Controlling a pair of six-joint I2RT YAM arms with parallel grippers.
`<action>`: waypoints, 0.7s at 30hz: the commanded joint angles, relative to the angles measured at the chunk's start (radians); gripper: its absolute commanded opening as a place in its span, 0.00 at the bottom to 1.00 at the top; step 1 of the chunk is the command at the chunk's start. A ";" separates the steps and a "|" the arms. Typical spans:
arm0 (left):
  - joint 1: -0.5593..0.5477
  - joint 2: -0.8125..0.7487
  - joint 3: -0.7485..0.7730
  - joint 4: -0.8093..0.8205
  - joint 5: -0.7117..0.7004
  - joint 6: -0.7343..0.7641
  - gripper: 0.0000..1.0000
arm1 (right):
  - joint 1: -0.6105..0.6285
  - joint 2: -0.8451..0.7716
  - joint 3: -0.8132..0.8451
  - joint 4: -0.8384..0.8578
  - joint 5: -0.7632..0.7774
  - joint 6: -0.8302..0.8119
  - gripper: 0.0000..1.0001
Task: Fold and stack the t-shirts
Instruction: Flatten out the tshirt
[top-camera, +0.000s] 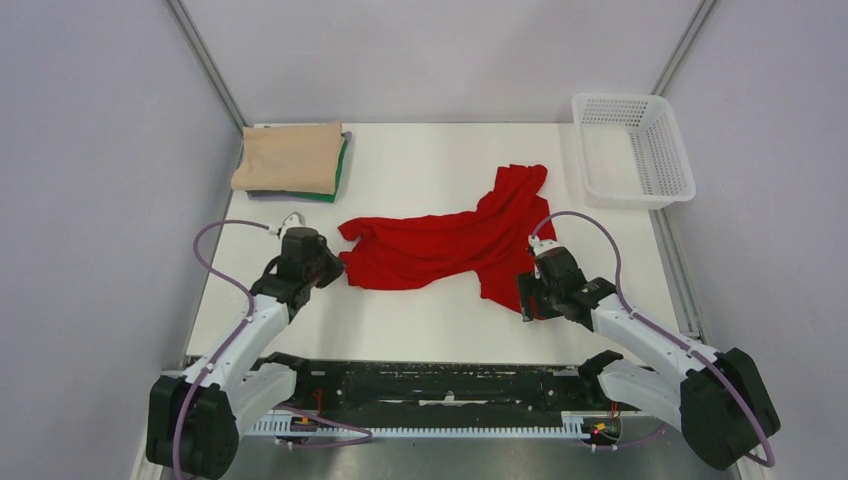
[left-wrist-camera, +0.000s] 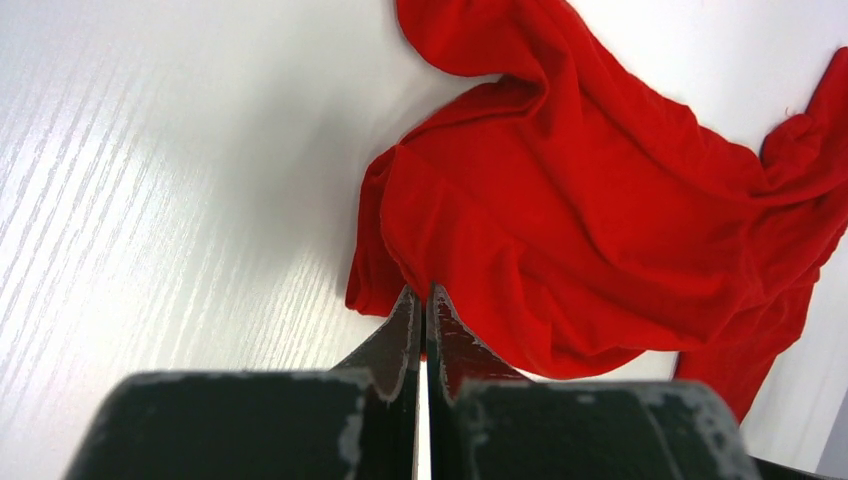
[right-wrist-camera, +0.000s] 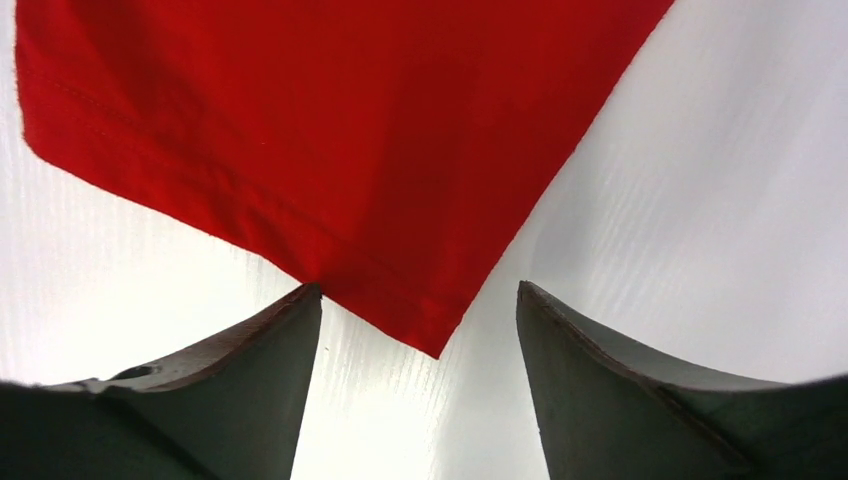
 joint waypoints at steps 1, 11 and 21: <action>-0.011 -0.028 0.037 -0.017 -0.031 -0.012 0.02 | 0.006 0.048 -0.003 0.053 -0.012 -0.017 0.69; -0.016 -0.035 0.046 -0.020 -0.035 -0.014 0.02 | 0.005 0.118 -0.037 0.080 0.008 0.012 0.45; -0.027 -0.014 0.073 0.011 -0.038 -0.014 0.02 | 0.005 0.189 -0.074 0.323 0.101 0.036 0.00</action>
